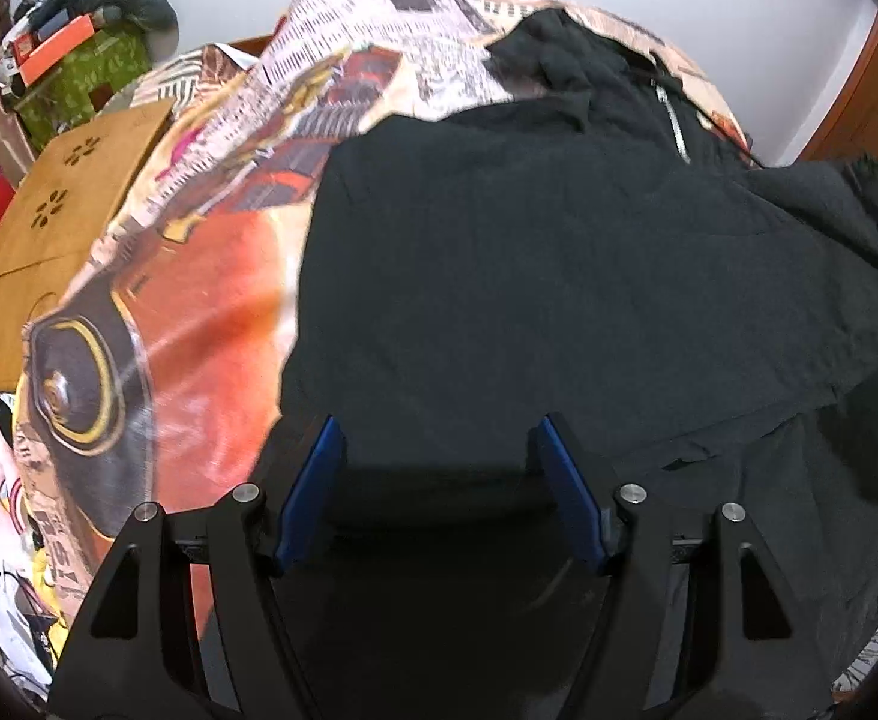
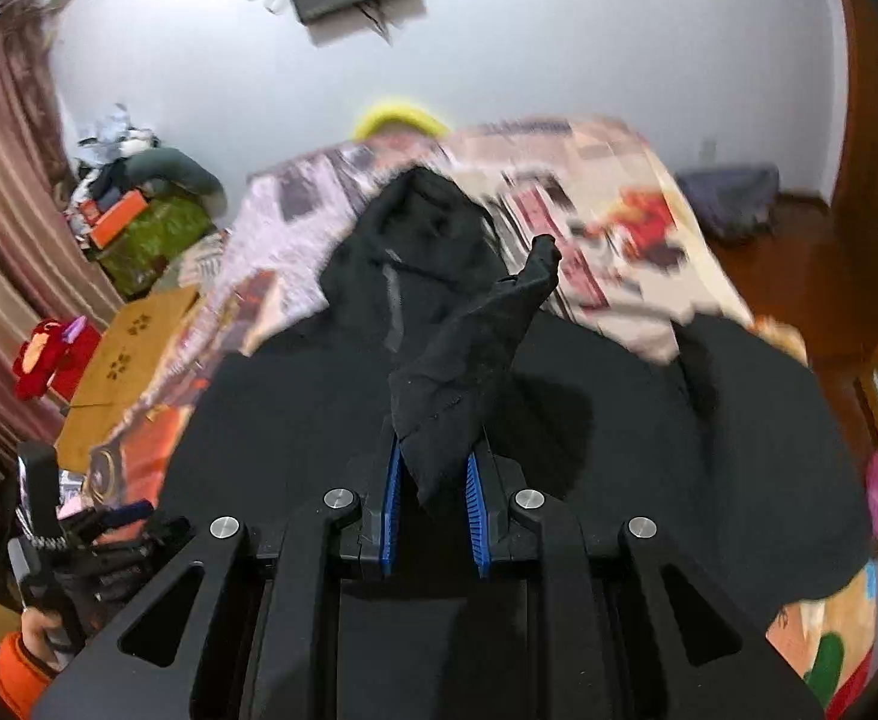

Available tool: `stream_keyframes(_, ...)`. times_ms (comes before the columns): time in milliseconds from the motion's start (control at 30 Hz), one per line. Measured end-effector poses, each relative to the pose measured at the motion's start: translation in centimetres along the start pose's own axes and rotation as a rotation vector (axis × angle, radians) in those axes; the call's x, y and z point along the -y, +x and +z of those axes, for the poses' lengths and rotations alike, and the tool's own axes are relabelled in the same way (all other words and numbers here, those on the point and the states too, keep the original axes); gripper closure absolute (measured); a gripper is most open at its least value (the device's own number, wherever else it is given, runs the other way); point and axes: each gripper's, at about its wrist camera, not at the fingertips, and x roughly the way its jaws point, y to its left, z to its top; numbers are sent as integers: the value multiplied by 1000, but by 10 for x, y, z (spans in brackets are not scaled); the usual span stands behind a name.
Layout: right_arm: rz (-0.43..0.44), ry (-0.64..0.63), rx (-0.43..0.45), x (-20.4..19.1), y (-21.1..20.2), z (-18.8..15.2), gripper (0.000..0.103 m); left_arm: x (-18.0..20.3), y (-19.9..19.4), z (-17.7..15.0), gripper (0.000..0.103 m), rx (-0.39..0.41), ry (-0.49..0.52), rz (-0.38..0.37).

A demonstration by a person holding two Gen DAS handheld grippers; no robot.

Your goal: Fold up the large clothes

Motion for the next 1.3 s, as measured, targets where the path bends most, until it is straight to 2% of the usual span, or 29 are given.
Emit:
stream_keyframes(200,4,89,-169,42,30,-25,86,3,12,-6,32,-16,-5,19)
stream_keyframes(300,-19,81,-229,47,39,-35,86,3,14,-7,28,-15,-1,33)
stream_keyframes(433,-45,69,-275,51,44,-45,82,6,12,-9,27,-16,15,62)
stream_keyframes(500,-76,65,-266,51,40,-47,74,9,10,-9,27,-19,30,79)
stream_keyframes(567,-83,78,-256,53,30,-46,71,12,5,-9,27,-14,47,99)
stream_keyframes(700,-68,71,-231,59,6,-40,69,18,-12,-4,27,8,60,99)
stream_keyframes(767,-84,42,-184,60,-15,-34,67,24,-26,1,27,40,66,95)
stream_keyframes(833,-118,30,-129,63,-34,-27,55,31,-40,7,27,76,71,89)
stream_keyframes(900,-144,34,-52,69,-58,-21,37,40,-56,14,27,117,78,80)
stream_keyframes(967,-155,40,8,76,-77,-17,33,51,-71,21,27,157,83,62)
stream_keyframes(1100,-149,84,73,102,-112,-12,28,81,-94,34,27,217,113,12)
stream_keyframes(1300,-176,175,70,146,-123,-24,28,129,-107,42,27,270,191,-35)
